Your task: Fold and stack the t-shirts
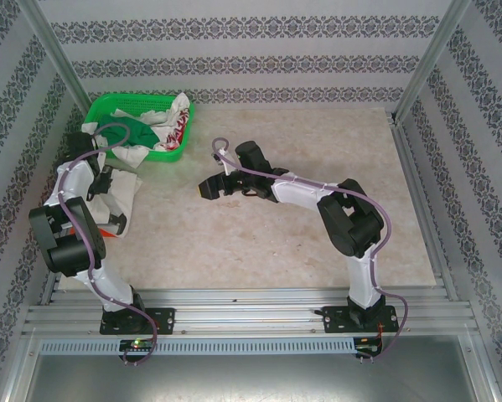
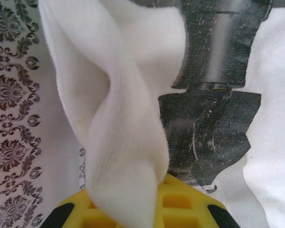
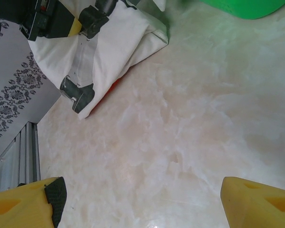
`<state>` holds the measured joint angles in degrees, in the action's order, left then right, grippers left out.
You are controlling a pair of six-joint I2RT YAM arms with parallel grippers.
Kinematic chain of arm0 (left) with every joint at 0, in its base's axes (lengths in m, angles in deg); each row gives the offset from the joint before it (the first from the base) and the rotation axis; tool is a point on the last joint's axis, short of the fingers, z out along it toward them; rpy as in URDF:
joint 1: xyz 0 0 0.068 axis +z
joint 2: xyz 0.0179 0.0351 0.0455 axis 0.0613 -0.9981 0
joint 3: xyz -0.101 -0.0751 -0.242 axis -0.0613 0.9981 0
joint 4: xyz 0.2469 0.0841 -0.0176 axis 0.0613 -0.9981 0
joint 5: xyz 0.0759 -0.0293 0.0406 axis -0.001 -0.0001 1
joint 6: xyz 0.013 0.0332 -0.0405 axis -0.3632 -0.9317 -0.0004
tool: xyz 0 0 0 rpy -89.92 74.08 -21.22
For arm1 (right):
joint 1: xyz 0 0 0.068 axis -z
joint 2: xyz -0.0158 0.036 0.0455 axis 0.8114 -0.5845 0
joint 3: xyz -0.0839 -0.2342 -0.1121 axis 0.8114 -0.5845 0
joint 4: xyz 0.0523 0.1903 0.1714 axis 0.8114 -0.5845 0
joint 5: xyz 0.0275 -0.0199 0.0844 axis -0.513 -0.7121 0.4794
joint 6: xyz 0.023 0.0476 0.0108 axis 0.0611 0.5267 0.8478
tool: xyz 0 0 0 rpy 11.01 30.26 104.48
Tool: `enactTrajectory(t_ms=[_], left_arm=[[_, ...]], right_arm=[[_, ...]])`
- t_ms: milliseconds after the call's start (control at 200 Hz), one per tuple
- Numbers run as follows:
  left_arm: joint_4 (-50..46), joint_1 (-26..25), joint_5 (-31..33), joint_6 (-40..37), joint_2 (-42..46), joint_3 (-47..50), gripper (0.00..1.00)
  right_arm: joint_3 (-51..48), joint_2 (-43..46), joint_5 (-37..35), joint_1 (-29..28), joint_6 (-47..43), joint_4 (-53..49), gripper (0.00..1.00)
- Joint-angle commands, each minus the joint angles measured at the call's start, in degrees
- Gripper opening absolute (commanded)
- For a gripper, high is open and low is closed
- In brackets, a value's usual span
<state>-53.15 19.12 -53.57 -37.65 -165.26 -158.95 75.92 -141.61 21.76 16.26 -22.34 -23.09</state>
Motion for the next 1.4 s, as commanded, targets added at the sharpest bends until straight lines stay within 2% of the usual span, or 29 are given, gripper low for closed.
enactTrajectory(t_ms=[0, 25, 80, 190, 210, 330, 480, 615, 734, 924, 1214, 1294, 1394], left_arm=[[2.79, 0.92, 4.97, 1.83, 0.23, 1.02, 0.01], [2.95, 0.92, 5.17, 1.97, 0.13, 1.05, 0.03], [3.16, 1.00, 5.86, 2.59, -0.63, 1.08, 0.17], [3.93, 0.98, 7.83, 5.11, -1.74, 1.65, 0.93], [3.96, 1.01, 8.52, 5.79, -1.79, 1.62, 0.99], [4.14, 0.93, 9.56, 10.69, -0.35, 1.68, 1.00], [2.73, 0.59, 6.94, 18.48, 2.82, 0.56, 1.00], [4.08, -0.22, -3.32, 25.66, 3.62, 1.07, 1.00], [7.42, -0.23, -12.45, 30.82, 0.63, 2.20, 1.00], [8.01, 1.59, -9.69, 34.64, -2.84, 3.28, 1.00], [26.37, 8.06, -20.75, 50.47, -0.40, 17.97, 1.00], [29.93, 8.20, -23.41, 52.00, -0.91, 19.99, 1.00], [33.84, 8.03, -26.56, 50.44, 0.06, 21.61, 1.00]], right_arm=[[1.62, -1.02, 0.54, 0.56, 0.69, 0.21, 0.84], [1.70, -1.02, 0.60, 0.56, 0.76, 0.25, 0.84], [1.71, -1.11, 0.62, 0.58, 0.83, 0.28, 0.84], [1.45, -0.94, 0.54, 0.60, 0.80, 0.15, 0.84], [1.30, -0.80, 0.51, 0.70, 0.76, 0.11, 0.84], [0.51, -0.14, 0.01, 0.79, 0.66, 0.15, 0.84], [0.46, -0.14, -0.08, 0.80, 0.86, 0.19, 0.84], [0.56, -0.69, 0.09, 0.80, 1.79, 1.13, 0.84], [0.35, -0.87, 0.41, 0.72, 2.45, 1.95, 0.84], [-1.94, 0.89, -0.86, 0.83, 1.68, 1.94, 0.84], [-2.86, 1.08, -0.87, 0.96, 2.18, 2.13, 0.84], [-2.95, 1.46, -1.11, 1.02, 2.05, 2.02, 0.84], [-3.51, 2.66, -2.10, 1.12, 1.38, 1.61, 0.84]])
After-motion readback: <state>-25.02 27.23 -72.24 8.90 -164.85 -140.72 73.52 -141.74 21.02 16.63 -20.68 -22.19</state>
